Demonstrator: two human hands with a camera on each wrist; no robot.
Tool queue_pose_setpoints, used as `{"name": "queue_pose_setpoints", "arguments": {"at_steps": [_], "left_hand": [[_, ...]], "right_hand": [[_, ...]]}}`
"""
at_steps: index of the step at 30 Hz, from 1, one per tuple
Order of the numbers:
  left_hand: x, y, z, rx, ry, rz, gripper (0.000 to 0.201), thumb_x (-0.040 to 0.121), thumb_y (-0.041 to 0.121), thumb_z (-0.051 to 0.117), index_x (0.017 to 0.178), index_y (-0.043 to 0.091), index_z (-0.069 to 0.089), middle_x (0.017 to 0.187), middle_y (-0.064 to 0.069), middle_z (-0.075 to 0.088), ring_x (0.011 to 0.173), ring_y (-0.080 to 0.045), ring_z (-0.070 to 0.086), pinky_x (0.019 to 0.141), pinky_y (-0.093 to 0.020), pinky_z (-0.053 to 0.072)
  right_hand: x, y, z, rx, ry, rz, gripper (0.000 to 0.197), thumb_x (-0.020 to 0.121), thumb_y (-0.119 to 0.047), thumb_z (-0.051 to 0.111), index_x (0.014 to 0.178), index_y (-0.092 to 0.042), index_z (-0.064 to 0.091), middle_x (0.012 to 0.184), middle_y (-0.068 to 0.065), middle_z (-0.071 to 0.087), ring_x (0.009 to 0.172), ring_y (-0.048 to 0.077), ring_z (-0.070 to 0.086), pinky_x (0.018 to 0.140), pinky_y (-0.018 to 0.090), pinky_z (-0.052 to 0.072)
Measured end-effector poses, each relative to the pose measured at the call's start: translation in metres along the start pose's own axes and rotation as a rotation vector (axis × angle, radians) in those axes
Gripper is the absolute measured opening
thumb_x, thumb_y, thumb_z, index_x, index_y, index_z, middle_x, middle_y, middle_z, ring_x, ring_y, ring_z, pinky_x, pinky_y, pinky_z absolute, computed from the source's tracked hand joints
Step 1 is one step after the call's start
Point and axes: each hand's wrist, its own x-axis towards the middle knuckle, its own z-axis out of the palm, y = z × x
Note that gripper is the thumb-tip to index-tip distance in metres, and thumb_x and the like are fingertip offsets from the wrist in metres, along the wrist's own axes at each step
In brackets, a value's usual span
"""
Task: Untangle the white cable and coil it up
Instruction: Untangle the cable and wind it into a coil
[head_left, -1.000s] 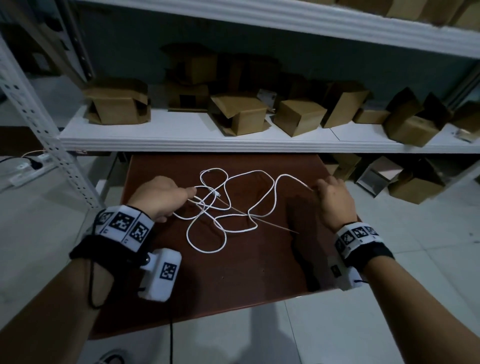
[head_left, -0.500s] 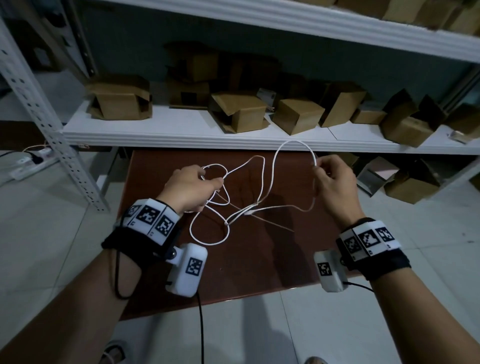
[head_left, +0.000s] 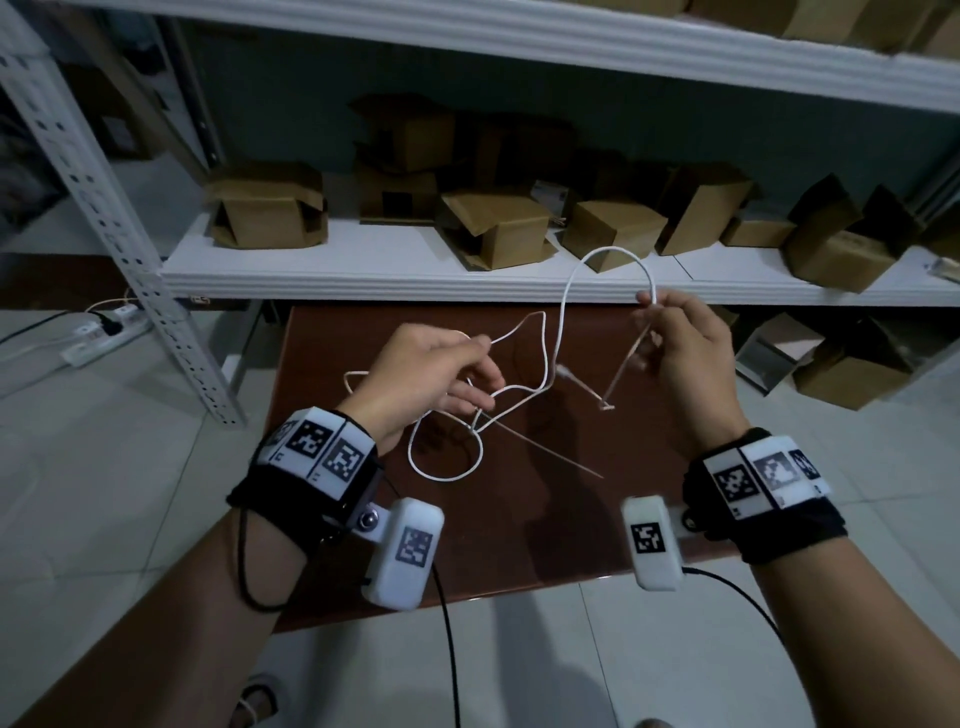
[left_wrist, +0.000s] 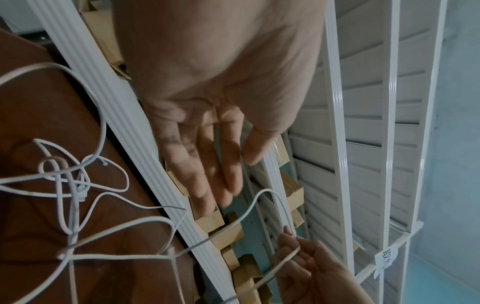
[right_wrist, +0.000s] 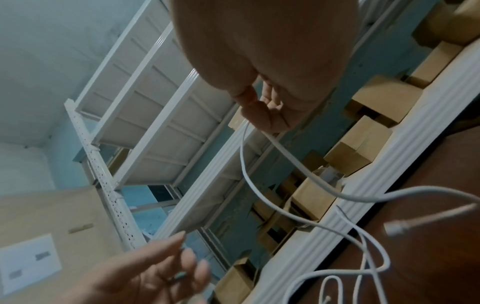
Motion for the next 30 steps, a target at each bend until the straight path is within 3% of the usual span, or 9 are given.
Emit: {"name": "queue_pose_setpoints", "arguments": {"at_steps": [5, 10, 13, 16, 18, 21, 24, 27, 30], "left_hand": [[-0.005, -0.007, 0.009, 0.046, -0.345, -0.205, 0.057, 0.112, 0.044, 0.045, 0.115, -0.004, 0.075, 0.107, -0.018, 0.081, 0.103, -0.035, 0.079, 0.094, -0.044, 0.061], [-0.003, -0.009, 0.024, -0.249, -0.462, -0.358, 0.075, 0.110, 0.059, 0.033, 0.136, -0.007, 0.059, 0.125, -0.024, 0.075, 0.121, -0.036, 0.072, 0.108, -0.047, 0.055], [-0.003, -0.004, 0.025, -0.571, -0.351, -0.408, 0.062, 0.112, 0.047, 0.043, 0.131, -0.011, 0.052, 0.125, -0.030, 0.073, 0.118, -0.040, 0.072, 0.101, -0.044, 0.059], [-0.001, -0.003, 0.019, -0.779, -0.146, -0.401, 0.028, 0.109, 0.019, 0.056, 0.115, -0.008, 0.060, 0.105, -0.026, 0.079, 0.087, -0.033, 0.080, 0.080, -0.031, 0.064], [0.001, -0.006, 0.014, -0.800, -0.056, -0.419, 0.017, 0.105, 0.009, 0.060, 0.096, -0.005, 0.065, 0.083, -0.019, 0.076, 0.065, -0.023, 0.077, 0.064, -0.022, 0.062], [0.002, -0.009, 0.012, -0.749, -0.011, -0.445, 0.021, 0.102, 0.006, 0.063, 0.082, 0.001, 0.066, 0.073, -0.008, 0.066, 0.049, -0.009, 0.064, 0.047, -0.013, 0.050], [0.000, -0.010, 0.015, -0.669, -0.010, -0.473, 0.018, 0.100, 0.003, 0.061, 0.083, 0.003, 0.065, 0.070, -0.006, 0.066, 0.046, -0.007, 0.059, 0.044, -0.011, 0.045], [-0.004, -0.010, 0.012, -0.482, -0.023, -0.472, 0.017, 0.098, 0.002, 0.056, 0.090, 0.001, 0.071, 0.068, -0.006, 0.075, 0.051, -0.011, 0.069, 0.047, -0.015, 0.052], [-0.007, -0.008, 0.005, -0.327, -0.060, -0.454, 0.018, 0.098, -0.003, 0.055, 0.103, 0.000, 0.072, 0.091, -0.012, 0.082, 0.072, -0.019, 0.080, 0.060, -0.023, 0.063]], "right_hand": [[-0.012, -0.014, 0.014, 0.388, -0.094, 0.086, 0.020, 0.102, 0.001, 0.038, 0.108, -0.004, 0.057, 0.073, 0.001, 0.048, 0.057, 0.008, 0.035, 0.048, 0.020, 0.029], [-0.022, -0.017, 0.029, 0.624, -0.214, 0.249, 0.019, 0.104, -0.001, 0.034, 0.104, -0.006, 0.053, 0.070, -0.004, 0.040, 0.052, 0.004, 0.030, 0.042, 0.017, 0.028], [-0.026, -0.013, 0.035, 0.689, -0.256, 0.335, 0.020, 0.104, -0.001, 0.032, 0.103, -0.006, 0.052, 0.069, -0.003, 0.040, 0.050, 0.003, 0.032, 0.040, 0.017, 0.031], [-0.029, -0.012, 0.037, 0.738, -0.269, 0.410, 0.021, 0.103, -0.002, 0.030, 0.104, -0.005, 0.050, 0.072, -0.001, 0.039, 0.049, 0.004, 0.033, 0.039, 0.017, 0.033], [-0.030, -0.012, 0.037, 0.726, -0.247, 0.417, 0.021, 0.103, -0.002, 0.030, 0.103, -0.006, 0.051, 0.072, 0.000, 0.039, 0.051, 0.004, 0.033, 0.040, 0.016, 0.032], [-0.028, -0.007, 0.034, 0.676, -0.154, 0.376, 0.017, 0.102, -0.001, 0.034, 0.103, -0.008, 0.049, 0.068, -0.001, 0.045, 0.051, 0.005, 0.035, 0.043, 0.016, 0.033], [-0.027, -0.002, 0.033, 0.597, -0.033, 0.325, 0.017, 0.101, -0.001, 0.041, 0.090, -0.010, 0.050, 0.065, 0.001, 0.052, 0.051, 0.008, 0.037, 0.044, 0.018, 0.035], [-0.024, 0.000, 0.028, 0.517, 0.094, 0.289, 0.024, 0.094, 0.003, 0.047, 0.073, -0.008, 0.052, 0.067, 0.004, 0.054, 0.051, 0.009, 0.037, 0.045, 0.019, 0.034], [-0.013, 0.003, 0.012, 0.493, 0.276, 0.292, 0.024, 0.092, 0.005, 0.048, 0.071, -0.007, 0.049, 0.065, 0.006, 0.052, 0.046, 0.010, 0.038, 0.044, 0.021, 0.036]]}}
